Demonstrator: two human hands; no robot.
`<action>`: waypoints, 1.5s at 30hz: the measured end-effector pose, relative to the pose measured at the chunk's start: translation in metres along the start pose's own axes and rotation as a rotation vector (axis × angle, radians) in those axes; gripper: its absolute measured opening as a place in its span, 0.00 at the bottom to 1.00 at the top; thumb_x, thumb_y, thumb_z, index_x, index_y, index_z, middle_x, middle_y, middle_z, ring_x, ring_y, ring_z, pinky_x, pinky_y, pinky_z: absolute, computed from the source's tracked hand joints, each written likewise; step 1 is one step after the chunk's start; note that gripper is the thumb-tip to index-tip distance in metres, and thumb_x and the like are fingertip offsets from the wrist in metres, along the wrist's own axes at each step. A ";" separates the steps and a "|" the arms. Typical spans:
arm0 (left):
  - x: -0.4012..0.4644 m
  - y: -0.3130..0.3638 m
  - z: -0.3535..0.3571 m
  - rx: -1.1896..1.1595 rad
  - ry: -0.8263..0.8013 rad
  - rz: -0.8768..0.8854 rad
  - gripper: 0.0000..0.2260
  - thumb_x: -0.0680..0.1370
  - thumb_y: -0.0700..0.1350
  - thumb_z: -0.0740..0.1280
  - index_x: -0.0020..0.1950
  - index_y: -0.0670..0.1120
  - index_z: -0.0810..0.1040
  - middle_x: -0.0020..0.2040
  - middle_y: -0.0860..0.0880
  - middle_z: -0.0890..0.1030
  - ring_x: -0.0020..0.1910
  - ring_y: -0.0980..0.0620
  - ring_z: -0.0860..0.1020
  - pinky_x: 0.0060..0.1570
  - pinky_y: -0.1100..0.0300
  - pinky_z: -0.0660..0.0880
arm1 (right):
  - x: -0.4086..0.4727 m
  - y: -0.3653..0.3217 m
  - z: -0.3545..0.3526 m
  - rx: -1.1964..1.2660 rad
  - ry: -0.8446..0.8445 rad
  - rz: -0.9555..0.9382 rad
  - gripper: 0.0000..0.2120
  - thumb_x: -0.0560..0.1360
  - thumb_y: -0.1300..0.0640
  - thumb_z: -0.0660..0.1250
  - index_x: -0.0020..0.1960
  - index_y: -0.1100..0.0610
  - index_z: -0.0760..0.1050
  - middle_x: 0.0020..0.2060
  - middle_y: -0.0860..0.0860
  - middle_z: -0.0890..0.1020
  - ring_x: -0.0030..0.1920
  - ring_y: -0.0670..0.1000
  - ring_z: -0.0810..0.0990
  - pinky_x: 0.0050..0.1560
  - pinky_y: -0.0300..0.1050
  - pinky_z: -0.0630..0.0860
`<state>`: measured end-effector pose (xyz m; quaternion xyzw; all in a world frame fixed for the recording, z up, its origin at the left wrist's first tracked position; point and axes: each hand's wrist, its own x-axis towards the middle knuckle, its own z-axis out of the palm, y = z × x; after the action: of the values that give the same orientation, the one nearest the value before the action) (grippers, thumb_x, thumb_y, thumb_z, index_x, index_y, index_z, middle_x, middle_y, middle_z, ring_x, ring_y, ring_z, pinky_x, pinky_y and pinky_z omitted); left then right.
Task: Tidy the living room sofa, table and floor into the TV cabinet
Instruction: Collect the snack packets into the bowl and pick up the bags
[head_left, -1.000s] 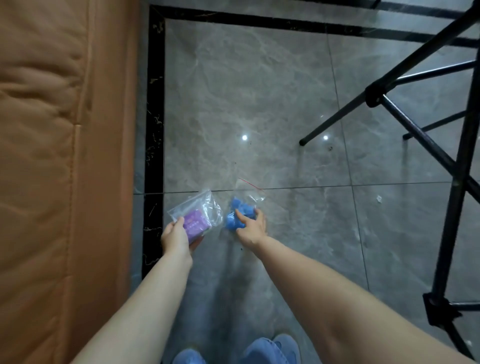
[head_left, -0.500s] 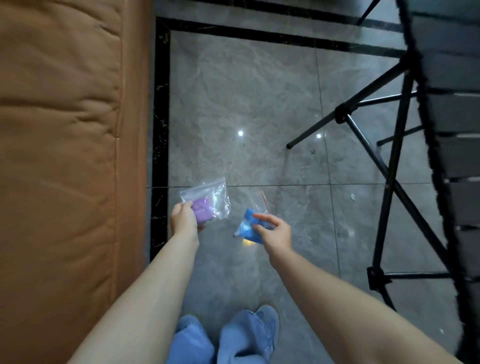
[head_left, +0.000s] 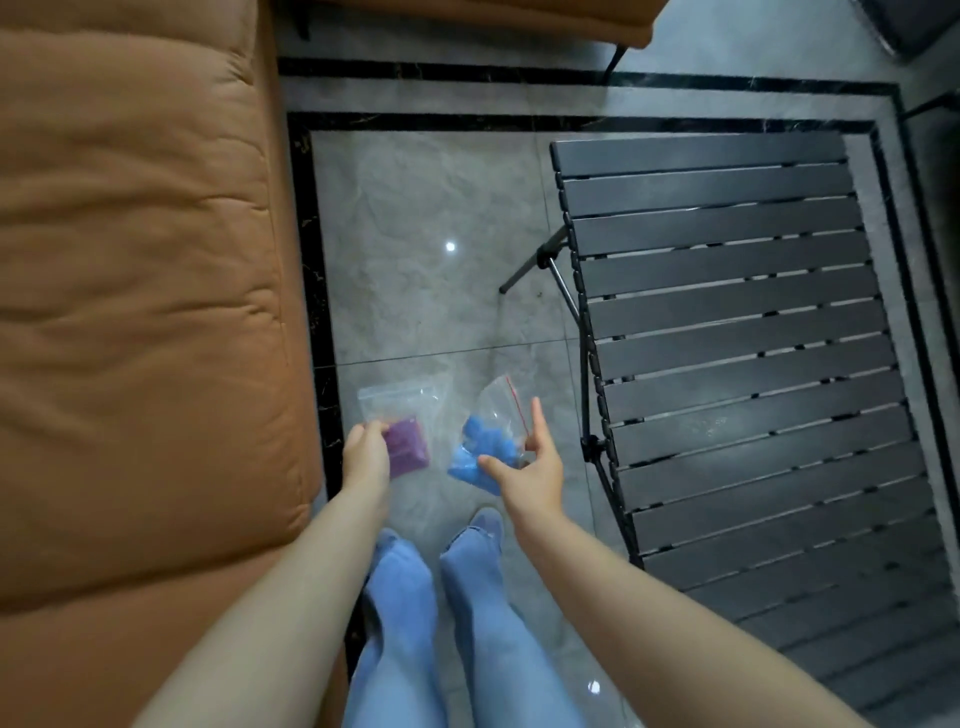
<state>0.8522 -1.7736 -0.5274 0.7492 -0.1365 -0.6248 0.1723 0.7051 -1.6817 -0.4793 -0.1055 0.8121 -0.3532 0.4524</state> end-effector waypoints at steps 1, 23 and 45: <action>-0.011 0.004 0.002 -0.018 -0.014 -0.014 0.09 0.78 0.39 0.59 0.40 0.47 0.73 0.36 0.46 0.78 0.32 0.48 0.78 0.36 0.58 0.74 | -0.003 -0.007 -0.005 -0.021 0.009 -0.025 0.48 0.67 0.70 0.75 0.77 0.40 0.58 0.45 0.49 0.68 0.39 0.46 0.71 0.48 0.33 0.75; -0.242 0.053 -0.005 0.231 -0.451 0.014 0.12 0.82 0.53 0.61 0.42 0.49 0.72 0.24 0.53 0.79 0.25 0.55 0.78 0.31 0.63 0.75 | -0.215 -0.062 -0.136 0.636 0.291 0.086 0.53 0.54 0.58 0.82 0.68 0.25 0.63 0.57 0.62 0.80 0.57 0.54 0.81 0.63 0.60 0.76; -0.471 -0.226 0.085 0.921 -0.858 0.476 0.07 0.80 0.39 0.62 0.42 0.46 0.72 0.40 0.47 0.75 0.44 0.48 0.74 0.46 0.53 0.72 | -0.455 0.134 -0.372 0.993 0.857 0.029 0.27 0.72 0.69 0.71 0.68 0.53 0.75 0.62 0.53 0.80 0.57 0.50 0.78 0.68 0.51 0.73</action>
<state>0.6809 -1.3787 -0.2191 0.3813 -0.6069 -0.6900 -0.1012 0.6827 -1.1833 -0.1421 0.2769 0.6622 -0.6906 0.0886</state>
